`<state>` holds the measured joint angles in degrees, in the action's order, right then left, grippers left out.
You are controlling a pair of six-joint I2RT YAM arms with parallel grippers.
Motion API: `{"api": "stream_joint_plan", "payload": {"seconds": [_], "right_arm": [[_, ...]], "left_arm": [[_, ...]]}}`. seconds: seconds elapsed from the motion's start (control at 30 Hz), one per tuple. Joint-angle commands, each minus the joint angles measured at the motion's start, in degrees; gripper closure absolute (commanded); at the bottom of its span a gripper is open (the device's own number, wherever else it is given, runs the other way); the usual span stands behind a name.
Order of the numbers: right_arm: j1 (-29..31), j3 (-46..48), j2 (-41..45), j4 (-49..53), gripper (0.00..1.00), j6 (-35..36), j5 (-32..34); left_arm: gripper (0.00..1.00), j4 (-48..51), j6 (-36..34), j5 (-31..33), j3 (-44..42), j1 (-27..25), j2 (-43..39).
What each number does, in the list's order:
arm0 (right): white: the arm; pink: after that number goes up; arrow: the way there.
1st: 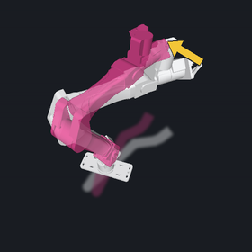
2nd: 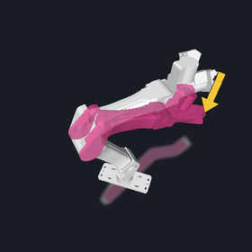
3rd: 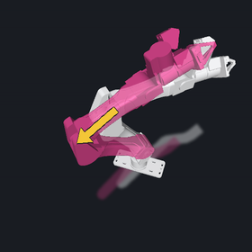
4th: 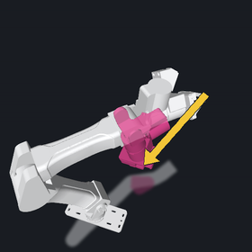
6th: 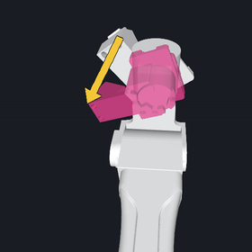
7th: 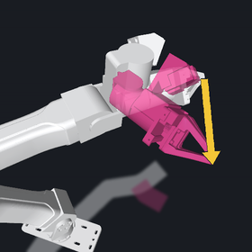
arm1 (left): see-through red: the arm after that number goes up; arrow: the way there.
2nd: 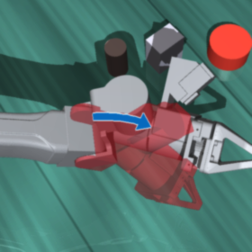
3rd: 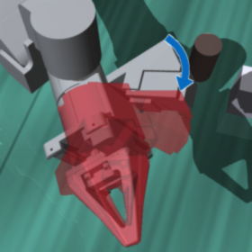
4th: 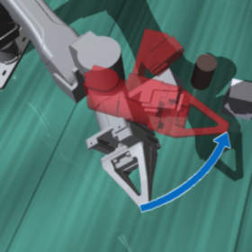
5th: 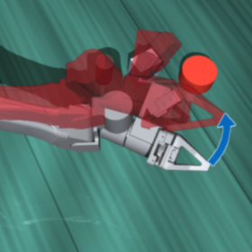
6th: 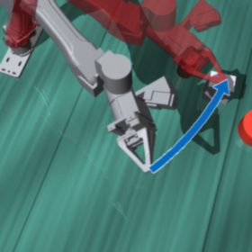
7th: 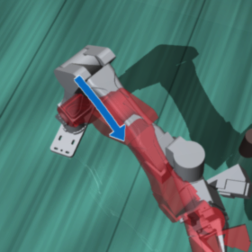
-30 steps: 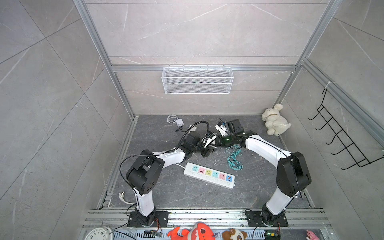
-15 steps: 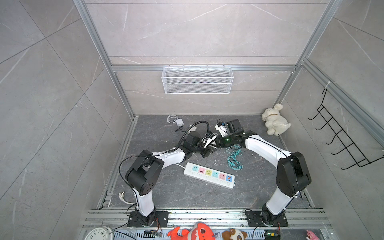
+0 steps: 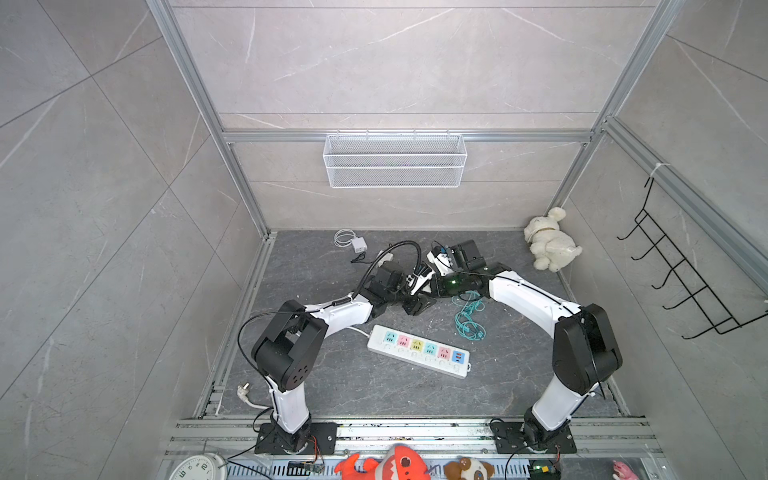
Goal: Insert the plug
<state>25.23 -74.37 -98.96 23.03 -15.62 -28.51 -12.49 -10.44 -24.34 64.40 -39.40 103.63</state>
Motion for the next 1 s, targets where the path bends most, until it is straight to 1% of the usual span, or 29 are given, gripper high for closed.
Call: {"api": "stream_joint_plan", "payload": {"seconds": [0.0, 0.03, 0.1, 0.23, 0.47, 0.53, 0.63, 0.7, 0.77, 0.87, 0.9, 0.97], "right_arm": [[0.82, 0.42, 2.95, -0.57, 0.82, -0.66, -0.28], [0.78, 0.23, 3.19, -0.29, 0.82, -0.51, 0.47], [0.76, -0.5, 3.38, 0.86, 0.82, -0.17, 2.36], [0.43, -1.86, 3.33, 2.37, 0.83, 0.32, 4.66], [-0.61, -3.74, 2.72, 3.61, 0.83, 0.91, 6.36], [-0.8, -4.45, 2.84, 4.66, 0.83, 1.76, 7.29], [-0.83, -5.38, 3.13, 6.37, 0.83, 3.25, 9.98], [-0.78, -6.01, 3.44, 8.0, 0.83, 4.28, 11.75], [-0.8, -5.66, 4.11, 8.65, 0.83, 4.67, 13.32], [0.04, -5.5, 4.87, 10.49, 0.83, 4.89, 18.75], [0.33, -5.22, 5.13, 10.8, 0.83, 4.86, 19.55], [0.52, -3.77, 5.86, 10.11, 0.83, 4.5, 19.49]], "left_arm": [[0.3, -1.8, -0.31, 1.81, 1.52, -0.41, -2.24], [0.26, -2.91, -0.36, 2.19, 0.6, -0.43, -2.77], [0.22, -4.34, -0.63, 3.0, -1.22, -0.35, -3.92], [0.2, -2.71, -1.79, 5.59, -2.73, -0.29, -5.99], [0.18, -0.61, -2.86, 10.51, -6.67, -0.25, -10.36], [0.17, -0.51, -1.89, 12.68, -8.56, -0.03, -12.11], [0.16, 0.75, 1.17, 13.46, -11.06, 1.16, -15.07], [0.16, 1.46, 3.08, 15.48, -12.94, 1.65, -16.92], [0.15, 1.97, 4.39, 19.04, -14.63, 1.87, -18.71], [0.16, 2.72, 6.5, 26.38, -17.03, 1.8, -21.22], [0.16, 2.89, 7.58, 29.32, -17.93, 1.87, -22.2], [0.16, 2.89, 8.74, 32.95, -19.97, 1.87, -24.14]]}}
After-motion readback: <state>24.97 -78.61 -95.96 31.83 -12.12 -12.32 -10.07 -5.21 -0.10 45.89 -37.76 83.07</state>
